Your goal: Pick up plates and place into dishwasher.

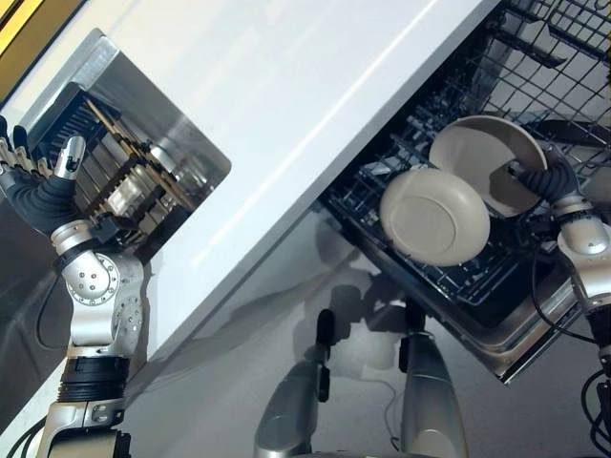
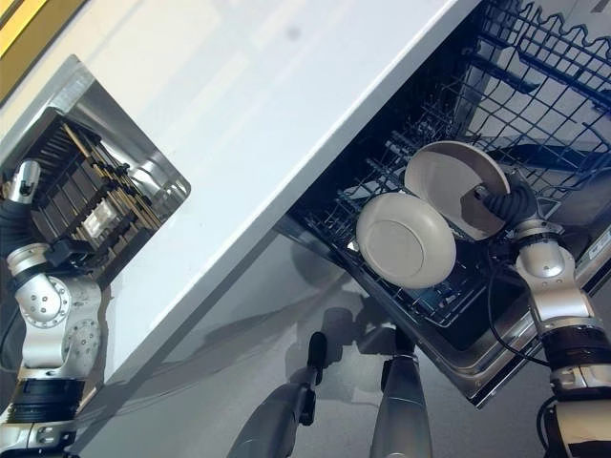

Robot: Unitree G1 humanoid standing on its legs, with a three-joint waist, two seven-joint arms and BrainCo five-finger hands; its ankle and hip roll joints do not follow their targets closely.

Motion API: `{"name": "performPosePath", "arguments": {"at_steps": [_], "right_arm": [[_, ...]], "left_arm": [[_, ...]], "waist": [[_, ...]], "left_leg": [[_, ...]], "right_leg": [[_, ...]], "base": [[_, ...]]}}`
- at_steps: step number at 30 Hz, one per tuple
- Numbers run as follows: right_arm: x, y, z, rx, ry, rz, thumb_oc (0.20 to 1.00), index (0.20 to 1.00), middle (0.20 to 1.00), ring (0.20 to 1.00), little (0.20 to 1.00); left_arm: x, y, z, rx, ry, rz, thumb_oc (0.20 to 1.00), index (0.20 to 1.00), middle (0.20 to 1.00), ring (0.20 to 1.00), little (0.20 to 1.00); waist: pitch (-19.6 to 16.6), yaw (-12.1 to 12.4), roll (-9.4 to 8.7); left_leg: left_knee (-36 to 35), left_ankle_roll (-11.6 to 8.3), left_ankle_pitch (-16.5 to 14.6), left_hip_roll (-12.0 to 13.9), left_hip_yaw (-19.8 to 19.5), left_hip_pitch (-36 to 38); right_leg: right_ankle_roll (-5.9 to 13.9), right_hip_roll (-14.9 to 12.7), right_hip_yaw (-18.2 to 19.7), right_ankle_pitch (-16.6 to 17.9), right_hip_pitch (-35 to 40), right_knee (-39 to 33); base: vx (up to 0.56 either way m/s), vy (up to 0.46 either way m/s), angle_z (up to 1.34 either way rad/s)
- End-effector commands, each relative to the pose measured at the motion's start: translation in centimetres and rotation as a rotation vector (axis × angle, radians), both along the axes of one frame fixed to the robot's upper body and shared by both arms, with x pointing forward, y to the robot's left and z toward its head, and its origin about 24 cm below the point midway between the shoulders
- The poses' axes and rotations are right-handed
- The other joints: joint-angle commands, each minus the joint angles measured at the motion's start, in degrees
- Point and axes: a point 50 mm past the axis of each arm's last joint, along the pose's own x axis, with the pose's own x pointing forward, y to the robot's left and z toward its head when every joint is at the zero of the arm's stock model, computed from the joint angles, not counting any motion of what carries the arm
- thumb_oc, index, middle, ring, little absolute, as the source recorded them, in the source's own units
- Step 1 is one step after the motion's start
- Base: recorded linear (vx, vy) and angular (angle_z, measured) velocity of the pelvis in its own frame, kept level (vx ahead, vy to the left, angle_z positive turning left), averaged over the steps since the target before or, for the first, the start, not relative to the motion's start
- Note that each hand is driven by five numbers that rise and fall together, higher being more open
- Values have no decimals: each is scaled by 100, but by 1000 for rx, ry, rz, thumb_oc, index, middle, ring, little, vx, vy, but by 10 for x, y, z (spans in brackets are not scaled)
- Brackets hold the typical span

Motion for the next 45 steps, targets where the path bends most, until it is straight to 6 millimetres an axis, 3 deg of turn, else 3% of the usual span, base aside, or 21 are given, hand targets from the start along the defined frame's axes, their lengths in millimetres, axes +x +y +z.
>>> {"name": "performPosePath", "arguments": {"at_steps": [1,14,15,16,17,19,32,38,45], "right_arm": [[6,9,7,-101,31,52,200,200,200,200,200],[5,4,-5,-10,53,3,200,200,200,200,200],[5,3,-6,0,54,-5,429,429,429,429,429],[5,2,-6,6,53,-13,555,555,555,555,555],[5,1,-7,9,53,-16,598,598,598,598,598],[3,-1,-9,27,51,-33,1000,1000,1000,1000,1000],[-9,-12,-14,111,8,-95,1000,1000,1000,1000,1000],[-18,-16,-20,175,-37,-140,1000,1000,1000,1000,1000],[-31,-20,-30,290,-112,-195,1000,1000,1000,1000,1000]], "left_arm": [[-6,8,33,68,-113,22,1000,1000,1000,1000,1000],[-6,11,40,98,-118,25,1000,1000,1000,1000,1000],[-6,11,40,99,-117,25,1000,1000,1000,1000,1000],[-5,11,40,100,-116,25,1000,1000,1000,1000,1000],[-6,12,40,101,-116,25,1000,1000,1000,1000,1000],[-6,12,40,104,-112,24,1000,1000,1000,1000,1000],[-7,22,32,129,-56,35,1000,1000,1000,1000,1000],[-11,31,19,127,-10,38,1000,1000,1000,1000,1000],[-15,34,1,108,42,35,1000,1000,1000,1000,1000]], "waist": [[30,-37,-216],[142,-71,-249],[128,-72,-259],[113,-73,-269],[114,-72,-273],[85,-77,-295],[-356,-109,-546],[-575,-109,-684],[-694,-148,-703]], "left_leg": [[94,45,-12,160,248,42],[106,84,-3,194,345,135],[102,87,-6,198,354,153],[90,88,-10,202,364,179],[80,90,-10,204,368,200],[90,90,-23,211,384,249],[75,117,-147,207,491,711],[19,142,-202,205,532,955],[27,162,-266,205,583,1120]], "right_leg": [[130,-34,-33,228,361,-831],[137,-35,-72,265,690,-1013],[137,-36,-72,268,729,-1038],[137,-38,-77,273,766,-1064],[137,-37,-80,279,794,-1085],[138,-44,-89,287,878,-1119],[193,-82,-100,332,1641,-1489],[229,-80,-78,365,2017,-1704],[250,-84,-67,370,2228,-1786]], "base": [[-22,-43,2],[-11,-21,2],[0,0,0],[0,0,0],[0,0,0],[-5,-5,-4],[11,9,-2],[18,5,0],[4,13,-1]]}}
